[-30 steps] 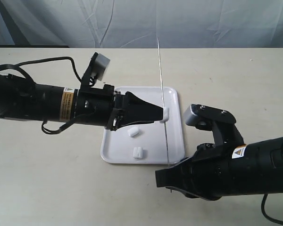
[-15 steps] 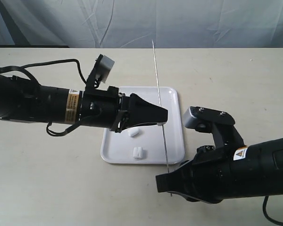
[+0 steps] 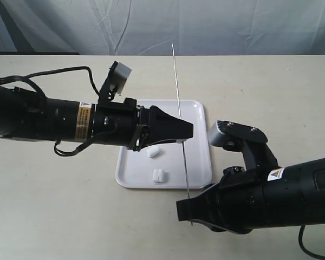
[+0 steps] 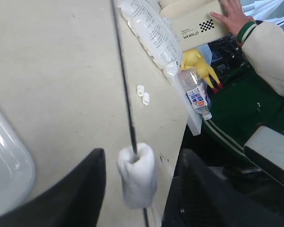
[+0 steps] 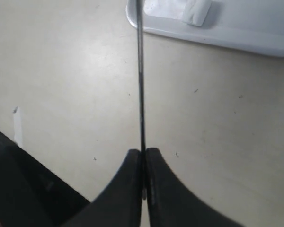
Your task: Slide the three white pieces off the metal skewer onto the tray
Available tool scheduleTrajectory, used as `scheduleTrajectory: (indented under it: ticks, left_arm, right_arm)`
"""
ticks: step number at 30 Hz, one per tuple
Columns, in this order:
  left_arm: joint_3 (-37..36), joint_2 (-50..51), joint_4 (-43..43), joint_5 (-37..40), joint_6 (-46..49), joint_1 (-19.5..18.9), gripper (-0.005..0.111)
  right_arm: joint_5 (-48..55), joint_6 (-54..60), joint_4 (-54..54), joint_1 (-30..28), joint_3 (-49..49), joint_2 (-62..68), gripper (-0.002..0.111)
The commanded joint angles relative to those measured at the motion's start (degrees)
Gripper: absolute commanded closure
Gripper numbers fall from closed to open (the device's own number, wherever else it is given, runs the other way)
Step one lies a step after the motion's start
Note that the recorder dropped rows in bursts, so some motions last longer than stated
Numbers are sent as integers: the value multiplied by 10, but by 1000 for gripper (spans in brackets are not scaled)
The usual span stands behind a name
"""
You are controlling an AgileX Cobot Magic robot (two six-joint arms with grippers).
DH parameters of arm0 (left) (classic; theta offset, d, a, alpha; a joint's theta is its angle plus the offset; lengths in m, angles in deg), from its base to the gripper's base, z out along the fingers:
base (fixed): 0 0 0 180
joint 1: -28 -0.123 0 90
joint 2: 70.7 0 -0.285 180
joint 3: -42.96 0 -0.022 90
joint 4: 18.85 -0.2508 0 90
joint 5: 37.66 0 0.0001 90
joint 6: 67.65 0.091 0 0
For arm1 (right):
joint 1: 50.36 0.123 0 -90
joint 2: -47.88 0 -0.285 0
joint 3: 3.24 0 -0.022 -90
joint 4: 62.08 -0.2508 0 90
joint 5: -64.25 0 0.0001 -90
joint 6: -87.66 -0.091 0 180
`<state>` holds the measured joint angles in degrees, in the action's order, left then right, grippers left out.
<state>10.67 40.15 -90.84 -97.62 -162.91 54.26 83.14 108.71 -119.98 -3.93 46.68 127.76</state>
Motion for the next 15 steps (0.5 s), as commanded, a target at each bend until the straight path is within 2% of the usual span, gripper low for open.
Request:
scheduleTrajectory:
  ticks: [1,9,15]
  left_arm:
    - [2,-4,3,-8,-3,3,64]
    - [2,-4,3,-12,-3,3,74]
    - [2,-4,5,-13,-3,3,77]
  right_arm:
    - [0,11,-5,0,1,-5,109]
    - [0,13,-5,0,1,-5,109]
    - [0,13,-5,0,1,-5,109]
